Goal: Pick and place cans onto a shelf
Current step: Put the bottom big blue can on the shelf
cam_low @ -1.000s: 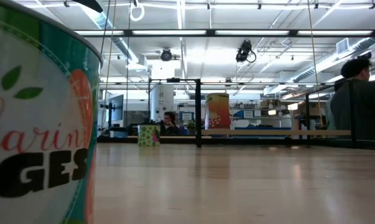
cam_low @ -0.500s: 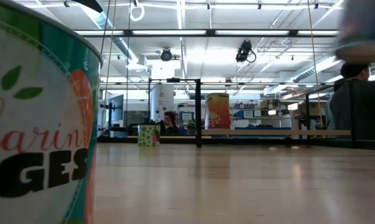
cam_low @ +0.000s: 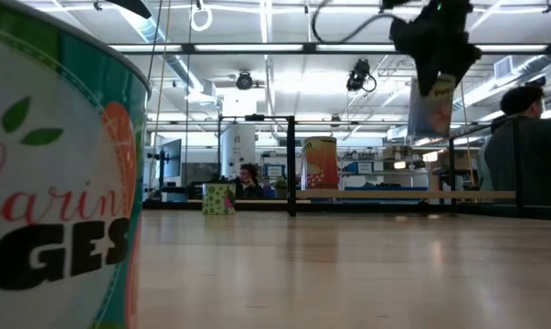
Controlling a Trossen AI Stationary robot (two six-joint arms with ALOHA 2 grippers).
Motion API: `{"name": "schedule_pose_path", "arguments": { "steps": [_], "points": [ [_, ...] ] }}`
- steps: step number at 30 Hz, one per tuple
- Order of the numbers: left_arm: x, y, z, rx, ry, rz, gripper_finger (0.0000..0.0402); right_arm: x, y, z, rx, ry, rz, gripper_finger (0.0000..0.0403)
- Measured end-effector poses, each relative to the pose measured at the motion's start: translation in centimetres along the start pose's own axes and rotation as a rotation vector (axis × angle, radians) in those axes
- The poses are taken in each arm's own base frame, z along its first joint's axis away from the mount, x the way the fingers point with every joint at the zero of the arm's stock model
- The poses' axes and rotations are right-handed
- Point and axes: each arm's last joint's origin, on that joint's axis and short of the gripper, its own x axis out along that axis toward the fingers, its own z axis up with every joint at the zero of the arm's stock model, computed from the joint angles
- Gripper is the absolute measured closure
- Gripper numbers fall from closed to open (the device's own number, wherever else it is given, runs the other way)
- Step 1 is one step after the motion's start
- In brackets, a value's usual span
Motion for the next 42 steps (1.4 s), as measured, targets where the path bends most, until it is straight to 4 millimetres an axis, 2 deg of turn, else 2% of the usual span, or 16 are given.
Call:
{"name": "schedule_pose_path", "arguments": {
  "steps": [5,8,14,19,23,27,42],
  "points": [
    [0.0,0.0,0.0,0.000,0.000,0.000,0.0083,0.9,-4.1,2.5,0.200,-0.021,-0.016,0.0087],
    [0.0,0.0,0.0,0.000,0.000,0.000,0.0083,1.9,-5.5,4.1,0.259,-0.039,-0.018,0.0087],
    [0.0,0.0,0.0,0.000,0.000,0.000,0.0083,6.3,-6.7,7.5,0.254,0.036,-0.020,0.0087],
    [0.0,0.0,0.0,0.000,0.000,0.001,0.0083,9.4,-8.4,9.4,0.277,0.070,-0.035,0.0086],
    [0.0,0.0,0.0,0.000,0.000,0.000,0.0083,10.9,-10.3,10.2,0.329,0.084,-0.054,0.0086],
    [0.0,0.0,0.0,0.000,0.000,0.000,0.0083,11.7,-11.3,10.9,0.361,0.064,0.013,0.0086],
    [0.0,0.0,0.0,0.000,0.000,0.000,0.0083,12.1,-11.7,11.1,0.375,0.059,0.033,0.0042]
  ]
}}
